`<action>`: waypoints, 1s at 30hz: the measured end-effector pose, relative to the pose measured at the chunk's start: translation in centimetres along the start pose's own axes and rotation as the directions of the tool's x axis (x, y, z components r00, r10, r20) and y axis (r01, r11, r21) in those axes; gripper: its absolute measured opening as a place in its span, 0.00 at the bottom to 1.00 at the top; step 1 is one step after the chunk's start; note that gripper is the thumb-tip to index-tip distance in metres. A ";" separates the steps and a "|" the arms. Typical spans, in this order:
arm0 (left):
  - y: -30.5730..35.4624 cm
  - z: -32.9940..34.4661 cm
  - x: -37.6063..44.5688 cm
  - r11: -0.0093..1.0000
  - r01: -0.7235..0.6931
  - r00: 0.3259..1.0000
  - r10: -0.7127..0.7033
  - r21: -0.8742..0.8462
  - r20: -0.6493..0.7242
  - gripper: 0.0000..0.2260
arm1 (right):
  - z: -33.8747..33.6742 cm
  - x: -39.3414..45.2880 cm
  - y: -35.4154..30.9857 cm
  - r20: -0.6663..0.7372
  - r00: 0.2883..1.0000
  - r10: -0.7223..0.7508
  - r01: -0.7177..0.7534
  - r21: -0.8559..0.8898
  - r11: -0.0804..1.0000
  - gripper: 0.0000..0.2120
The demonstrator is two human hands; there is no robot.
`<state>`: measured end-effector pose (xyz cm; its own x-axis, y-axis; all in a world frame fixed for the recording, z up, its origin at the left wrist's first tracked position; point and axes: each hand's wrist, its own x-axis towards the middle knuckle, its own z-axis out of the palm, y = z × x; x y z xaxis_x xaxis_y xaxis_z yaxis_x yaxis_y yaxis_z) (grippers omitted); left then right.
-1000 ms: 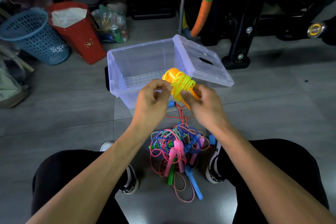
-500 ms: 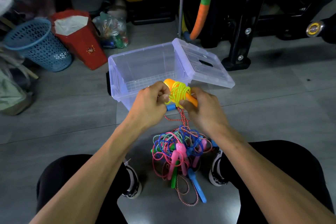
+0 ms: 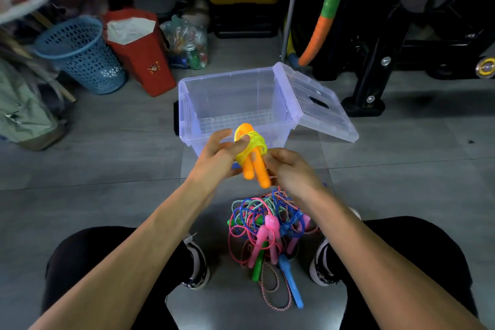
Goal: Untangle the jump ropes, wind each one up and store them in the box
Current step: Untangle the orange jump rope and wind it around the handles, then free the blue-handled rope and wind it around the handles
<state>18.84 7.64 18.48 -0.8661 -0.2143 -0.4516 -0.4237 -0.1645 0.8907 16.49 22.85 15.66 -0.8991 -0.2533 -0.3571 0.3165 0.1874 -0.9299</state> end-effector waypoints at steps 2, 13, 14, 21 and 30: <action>-0.5 -1.0 0.2 0.996 0.059 0.998 -0.059 -0.072 0.007 0.19 | 1.2 0.5 0.1 0.011 1.000 0.021 -0.022 0.092 0.996 0.11; -7.9 -10.0 4.5 0.962 0.070 0.973 -0.008 0.263 -0.232 0.22 | 7.7 4.7 2.2 0.151 0.984 0.099 -0.035 -0.376 0.926 0.11; -9.1 -11.3 5.5 0.931 0.094 0.970 -0.005 0.354 -0.244 0.22 | 7.9 5.2 2.2 0.166 0.981 0.097 -0.019 -0.421 0.907 0.10; -16.5 -17.0 11.6 0.817 0.197 0.900 0.069 0.542 -0.430 0.18 | 11.4 10.5 5.4 0.188 0.972 0.144 0.004 -0.623 0.782 0.08; -22.5 -18.6 20.2 0.822 0.254 0.830 0.086 0.510 -0.551 0.17 | 12.3 15.8 11.5 0.200 0.953 0.228 0.006 -0.765 0.644 0.06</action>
<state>15.75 -10.87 -11.62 -0.6089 -0.7228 -0.3269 -0.7032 0.3012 0.6440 9.67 9.37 -1.77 -0.7243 -0.3881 -0.5699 -0.0331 0.8451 -0.5336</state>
